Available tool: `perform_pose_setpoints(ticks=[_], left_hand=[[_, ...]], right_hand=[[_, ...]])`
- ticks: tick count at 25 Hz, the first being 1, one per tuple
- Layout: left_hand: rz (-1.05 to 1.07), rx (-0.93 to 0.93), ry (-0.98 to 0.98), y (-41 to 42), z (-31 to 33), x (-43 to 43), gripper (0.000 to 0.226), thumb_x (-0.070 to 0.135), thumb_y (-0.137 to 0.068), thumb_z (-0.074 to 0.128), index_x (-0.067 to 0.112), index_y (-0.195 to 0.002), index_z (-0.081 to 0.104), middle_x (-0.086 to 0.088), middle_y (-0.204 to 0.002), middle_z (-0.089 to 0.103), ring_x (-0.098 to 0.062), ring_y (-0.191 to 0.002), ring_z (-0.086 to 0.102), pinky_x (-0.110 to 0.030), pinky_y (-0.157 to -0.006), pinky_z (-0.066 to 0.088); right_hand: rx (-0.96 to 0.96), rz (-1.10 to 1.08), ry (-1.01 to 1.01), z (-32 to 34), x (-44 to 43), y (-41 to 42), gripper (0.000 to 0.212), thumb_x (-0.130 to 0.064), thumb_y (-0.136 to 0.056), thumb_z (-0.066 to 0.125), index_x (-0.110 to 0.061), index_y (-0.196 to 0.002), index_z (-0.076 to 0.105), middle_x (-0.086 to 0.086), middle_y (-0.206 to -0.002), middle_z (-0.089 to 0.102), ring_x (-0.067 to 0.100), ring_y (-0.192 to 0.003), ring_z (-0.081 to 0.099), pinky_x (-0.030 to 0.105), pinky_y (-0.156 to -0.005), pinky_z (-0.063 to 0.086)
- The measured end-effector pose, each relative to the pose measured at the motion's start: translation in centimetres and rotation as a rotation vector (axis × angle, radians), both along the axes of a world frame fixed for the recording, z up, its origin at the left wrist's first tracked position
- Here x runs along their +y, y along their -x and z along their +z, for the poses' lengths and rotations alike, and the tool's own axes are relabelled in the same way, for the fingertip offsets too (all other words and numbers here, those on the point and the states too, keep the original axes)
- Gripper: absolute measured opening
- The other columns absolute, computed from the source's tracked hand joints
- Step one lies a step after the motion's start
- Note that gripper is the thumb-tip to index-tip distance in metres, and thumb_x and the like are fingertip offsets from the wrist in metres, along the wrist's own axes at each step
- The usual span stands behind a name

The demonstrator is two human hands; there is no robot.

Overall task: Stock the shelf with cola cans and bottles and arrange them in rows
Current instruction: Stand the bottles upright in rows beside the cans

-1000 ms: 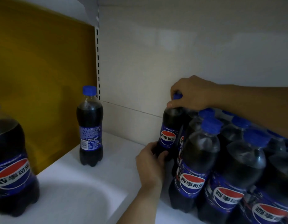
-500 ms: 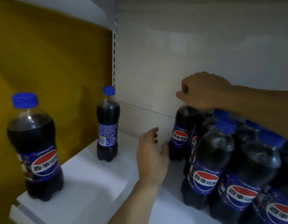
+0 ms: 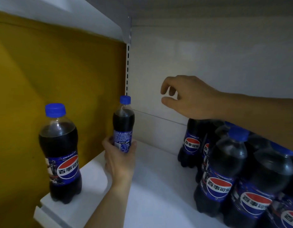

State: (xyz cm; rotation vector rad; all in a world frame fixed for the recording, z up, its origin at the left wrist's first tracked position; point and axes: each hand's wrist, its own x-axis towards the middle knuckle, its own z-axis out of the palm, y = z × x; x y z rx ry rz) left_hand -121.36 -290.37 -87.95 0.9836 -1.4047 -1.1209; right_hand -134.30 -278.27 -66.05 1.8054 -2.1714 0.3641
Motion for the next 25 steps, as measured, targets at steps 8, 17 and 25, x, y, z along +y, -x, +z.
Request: perform_pose_setpoints(ticks=[8,17,25], left_hand=[[-0.718,0.203,0.086,-1.1,3.1,3.8,0.072,0.064,-0.072,0.076,0.046,-0.134,0.047,0.023,-0.12,0.066,0.0,-0.114,0.063,-0.021,-0.087,0.057],[-0.814,0.216,0.053,0.3,2.3,5.2,0.077,0.041,-0.06,0.088,0.041,-0.125,0.047,0.014,-0.118,0.066,-0.017,-0.113,0.068,-0.03,-0.08,0.059],[-0.645,-0.062,0.231,3.5,1.0,7.1,0.067,0.035,-0.068,0.091,0.052,-0.12,0.053,0.022,-0.124,0.06,0.007,-0.113,0.058,-0.011,-0.086,0.05]], right_hand=[[-0.506,0.188,-0.104,1.7,-0.5,-2.4,0.041,-0.029,-0.101,0.055,-0.043,-0.139,0.047,-0.014,-0.123,0.056,0.008,-0.093,0.061,0.022,-0.069,0.05],[-0.621,-0.065,0.093,3.4,2.8,1.1,0.025,-0.031,-0.087,0.075,-0.01,-0.1,0.069,-0.001,-0.059,0.055,0.007,-0.043,0.045,0.024,-0.047,0.04],[-0.252,-0.266,0.087,2.8,3.3,2.3,0.045,-0.046,-0.082,0.074,-0.006,-0.068,0.059,0.006,-0.062,0.046,0.017,-0.06,0.046,0.025,-0.053,0.035]])
